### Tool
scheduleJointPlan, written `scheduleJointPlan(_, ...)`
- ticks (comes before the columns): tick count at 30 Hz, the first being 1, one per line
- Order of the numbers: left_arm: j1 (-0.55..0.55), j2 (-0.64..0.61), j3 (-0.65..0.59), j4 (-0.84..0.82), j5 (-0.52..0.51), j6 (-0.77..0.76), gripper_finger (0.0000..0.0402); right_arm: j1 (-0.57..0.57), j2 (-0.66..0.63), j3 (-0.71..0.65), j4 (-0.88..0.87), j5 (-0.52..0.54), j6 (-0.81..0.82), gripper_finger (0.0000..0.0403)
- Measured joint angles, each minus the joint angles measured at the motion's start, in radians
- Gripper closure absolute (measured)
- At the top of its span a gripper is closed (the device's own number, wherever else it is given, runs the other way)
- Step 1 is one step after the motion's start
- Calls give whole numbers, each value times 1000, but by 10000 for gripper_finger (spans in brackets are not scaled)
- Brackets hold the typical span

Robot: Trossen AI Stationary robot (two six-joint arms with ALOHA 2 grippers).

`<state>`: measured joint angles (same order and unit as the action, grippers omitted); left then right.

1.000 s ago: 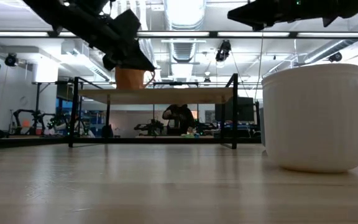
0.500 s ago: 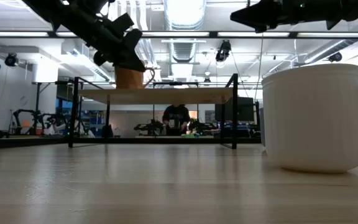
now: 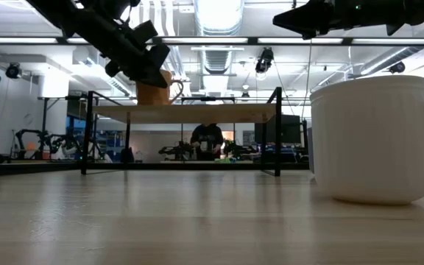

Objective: Stack small to large cups/mugs on shelf
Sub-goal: Put the orange mug on the shelf

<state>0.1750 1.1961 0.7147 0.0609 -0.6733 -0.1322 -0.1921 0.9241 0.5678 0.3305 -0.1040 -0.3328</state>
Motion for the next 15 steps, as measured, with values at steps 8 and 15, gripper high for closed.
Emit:
scheduleJointPlan(8,3,0,0,3,-83,8,402,0,0,0,-5,0,0,351)
scheduleJointPlan(15,22,0,-1,3,-121,9,402,0,0,0,-5,0,0,351)
